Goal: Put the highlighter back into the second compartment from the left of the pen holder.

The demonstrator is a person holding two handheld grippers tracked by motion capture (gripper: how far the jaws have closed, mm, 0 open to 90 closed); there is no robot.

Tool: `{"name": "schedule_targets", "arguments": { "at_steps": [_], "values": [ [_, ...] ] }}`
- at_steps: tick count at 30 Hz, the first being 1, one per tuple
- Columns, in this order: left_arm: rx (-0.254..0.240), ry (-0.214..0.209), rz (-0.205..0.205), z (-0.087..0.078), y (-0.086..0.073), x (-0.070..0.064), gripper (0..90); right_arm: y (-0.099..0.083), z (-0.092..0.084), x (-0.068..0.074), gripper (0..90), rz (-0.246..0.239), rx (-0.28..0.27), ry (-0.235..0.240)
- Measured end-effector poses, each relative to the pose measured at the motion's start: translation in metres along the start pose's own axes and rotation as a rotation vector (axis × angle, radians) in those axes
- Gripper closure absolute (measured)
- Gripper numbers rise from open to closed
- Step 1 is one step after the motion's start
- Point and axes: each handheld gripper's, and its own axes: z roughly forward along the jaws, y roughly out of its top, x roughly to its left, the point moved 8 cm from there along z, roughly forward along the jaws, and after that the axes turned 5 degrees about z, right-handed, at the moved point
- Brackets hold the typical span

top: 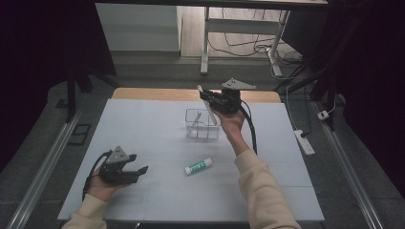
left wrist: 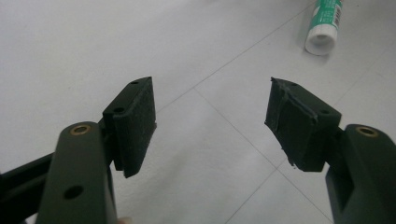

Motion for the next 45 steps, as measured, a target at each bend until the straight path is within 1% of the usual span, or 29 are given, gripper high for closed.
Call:
{"name": "schedule_targets", "arguments": {
  "at_steps": [5, 10, 13, 17, 25, 34, 35, 36, 37, 38, 40, 42, 45],
  "values": [
    [0.001, -0.002, 0.0, 0.0, 0.0, 0.0, 33.2, 0.0, 0.005, -0.002, 77.6, 0.011, 0.003, -0.001],
    [-0.004, -0.001, 0.0, 0.0, 0.0, 0.0, 33.3, -0.003, 0.011, -0.003, 77.6, 0.009, 0.004, 0.0],
    [-0.003, -0.002, -0.002, -0.001, 0.0, 0.0, 33.3, -0.006, 0.017, -0.004, 77.7, 0.016, 0.005, 0.003],
    [-0.006, -0.003, -0.004, -0.001, 0.0, 0.001, 33.3, -0.008, 0.025, -0.004, 77.7, 0.014, 0.007, 0.002],
    [-0.005, -0.005, -0.001, -0.001, 0.0, 0.0, 33.2, -0.007, 0.038, -0.004, 77.6, 0.017, -0.016, 0.005],
    [-0.003, -0.005, 0.0, 0.0, 0.0, 0.0, 33.2, -0.011, 0.043, -0.007, 76.9, 0.011, -0.017, -0.006],
    [-0.003, -0.005, -0.001, 0.0, 0.0, 0.0, 33.2, -0.013, 0.044, -0.008, 76.2, 0.011, -0.006, -0.013],
    [-0.002, -0.005, -0.001, 0.0, 0.0, 0.0, 33.2, -0.014, 0.044, -0.009, 70.8, 0.007, 0.003, -0.027],
    [-0.002, -0.005, -0.003, 0.0, 0.0, 0.001, 33.2, -0.015, 0.043, -0.011, 64.1, 0.002, 0.009, -0.05],
    [-0.002, -0.005, -0.002, 0.0, 0.0, 0.001, 33.2, -0.016, 0.042, -0.011, 59.4, 0.005, 0.011, -0.059],
    [0.0, -0.005, -0.001, 0.0, -0.001, 0.0, 33.2, -0.016, 0.039, -0.013, 55.5, 0.015, 0.016, -0.068],
    [0.001, -0.005, 0.001, 0.0, 0.0, 0.0, 33.2, -0.016, 0.036, -0.014, 52.5, 0.014, 0.023, -0.077],
    [-0.006, 0.0, 0.003, -0.001, 0.0, 0.0, 33.2, -0.017, 0.031, -0.016, 51.5, 0.015, 0.031, -0.075]
  ]
}}
